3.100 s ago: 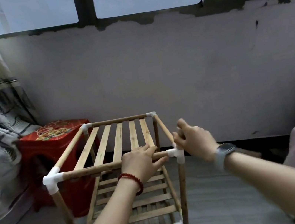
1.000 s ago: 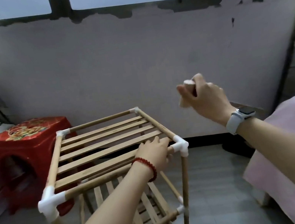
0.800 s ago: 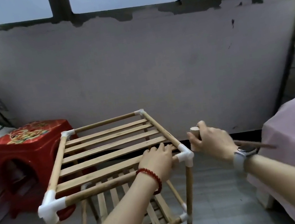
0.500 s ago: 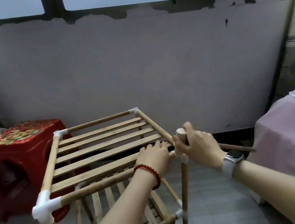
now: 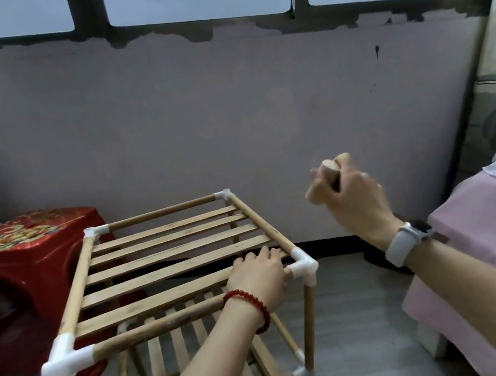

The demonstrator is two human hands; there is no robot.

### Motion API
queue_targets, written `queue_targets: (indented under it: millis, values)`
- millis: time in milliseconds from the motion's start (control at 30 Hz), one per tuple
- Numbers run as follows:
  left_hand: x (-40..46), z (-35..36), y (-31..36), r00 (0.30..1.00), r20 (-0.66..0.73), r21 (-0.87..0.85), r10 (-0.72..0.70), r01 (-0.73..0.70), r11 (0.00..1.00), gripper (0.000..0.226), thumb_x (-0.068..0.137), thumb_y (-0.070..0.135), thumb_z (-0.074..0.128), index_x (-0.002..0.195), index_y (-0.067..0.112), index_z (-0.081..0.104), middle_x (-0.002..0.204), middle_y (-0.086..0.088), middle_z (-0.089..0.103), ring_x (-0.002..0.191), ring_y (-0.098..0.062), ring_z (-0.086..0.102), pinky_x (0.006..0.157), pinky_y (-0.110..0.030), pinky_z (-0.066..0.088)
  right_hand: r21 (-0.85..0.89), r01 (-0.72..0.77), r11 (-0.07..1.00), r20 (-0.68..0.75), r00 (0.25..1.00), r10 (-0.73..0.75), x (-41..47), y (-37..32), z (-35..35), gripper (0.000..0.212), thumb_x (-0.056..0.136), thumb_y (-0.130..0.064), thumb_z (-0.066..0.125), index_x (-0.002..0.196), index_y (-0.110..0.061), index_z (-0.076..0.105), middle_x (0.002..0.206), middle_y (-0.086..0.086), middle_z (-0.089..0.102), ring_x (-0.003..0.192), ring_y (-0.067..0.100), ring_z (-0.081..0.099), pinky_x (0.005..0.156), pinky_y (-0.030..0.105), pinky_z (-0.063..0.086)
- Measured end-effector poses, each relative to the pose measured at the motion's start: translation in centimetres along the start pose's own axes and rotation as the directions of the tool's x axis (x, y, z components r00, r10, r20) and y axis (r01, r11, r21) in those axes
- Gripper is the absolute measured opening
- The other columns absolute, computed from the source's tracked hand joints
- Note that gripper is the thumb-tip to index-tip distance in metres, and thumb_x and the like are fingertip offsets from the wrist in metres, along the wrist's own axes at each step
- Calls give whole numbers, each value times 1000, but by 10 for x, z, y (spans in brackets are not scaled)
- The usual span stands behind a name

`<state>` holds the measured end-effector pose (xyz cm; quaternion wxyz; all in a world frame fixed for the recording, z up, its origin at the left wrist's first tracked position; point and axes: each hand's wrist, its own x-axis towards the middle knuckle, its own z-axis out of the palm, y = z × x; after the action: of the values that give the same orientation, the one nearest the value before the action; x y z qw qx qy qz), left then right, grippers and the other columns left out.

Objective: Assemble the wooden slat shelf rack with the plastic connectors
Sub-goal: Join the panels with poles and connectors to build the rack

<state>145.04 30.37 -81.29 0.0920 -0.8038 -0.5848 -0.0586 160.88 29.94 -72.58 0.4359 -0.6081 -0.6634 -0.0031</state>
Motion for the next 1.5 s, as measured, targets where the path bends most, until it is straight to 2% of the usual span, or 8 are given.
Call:
queue_targets:
  millis: [200,333,467,667,833,1067,1333,1500]
  values:
    - [-1,2,0,998,-56,-52,5,-7,999,54,91,38,49,138,16,34,133,-2,45,119,-22,46,97,-37,40,-325,138,936,283,958,-43,-28,4,23,31,95,-46,39,92,-17,31,93,9,67,89,34,62,69,35,37]
    - [-2,3,-1,996,-93,-31,-5,2,1000,51,91,41,46,135,15,38,130,-1,47,118,-22,46,97,-37,39,151,-15,988,-77,997,27,-2,-7,-4,28,95,-41,43,93,-14,39,74,-5,62,74,27,57,73,35,39]
    - [-10,4,1,985,-173,-9,-4,2,1000,43,92,43,45,126,17,44,122,0,52,111,-20,50,89,-34,41,-233,48,971,300,953,25,-44,9,34,32,94,-47,41,90,-16,33,93,11,67,93,35,61,70,36,38]
    - [-19,-3,-4,975,-220,-1,15,-16,1000,40,92,44,43,123,18,48,125,0,53,111,-18,51,84,-32,44,63,19,998,-40,999,-16,-18,-4,8,29,95,-42,43,95,-13,40,79,4,63,81,32,61,68,34,36]
    - [-36,-8,-14,976,-217,-31,17,-24,999,43,91,47,45,127,23,48,132,4,51,118,-15,48,87,-31,46,-213,42,976,247,969,12,-44,9,34,31,94,-45,42,91,-15,35,93,13,66,91,37,61,67,35,35]
    - [-92,-24,-74,976,-203,-76,-84,69,995,31,92,44,47,115,29,60,127,11,54,113,-9,50,95,-27,40,169,225,960,445,851,-278,-78,-40,50,27,94,-45,45,94,-18,48,77,-5,58,71,15,58,63,24,45]
    - [-171,-31,-169,932,-198,-64,-304,297,953,28,84,24,62,111,18,61,115,2,61,116,-22,54,107,-43,29,189,305,933,358,863,-355,-74,-58,88,22,95,-41,45,95,-19,46,74,-11,54,68,7,55,54,11,36]
    - [-161,-37,-158,962,-96,-212,-255,231,950,40,84,39,57,118,18,57,116,3,58,118,-14,47,117,-43,14,119,233,965,331,907,-260,-57,-45,100,30,96,-44,41,98,-15,45,84,0,60,83,22,62,66,28,43]
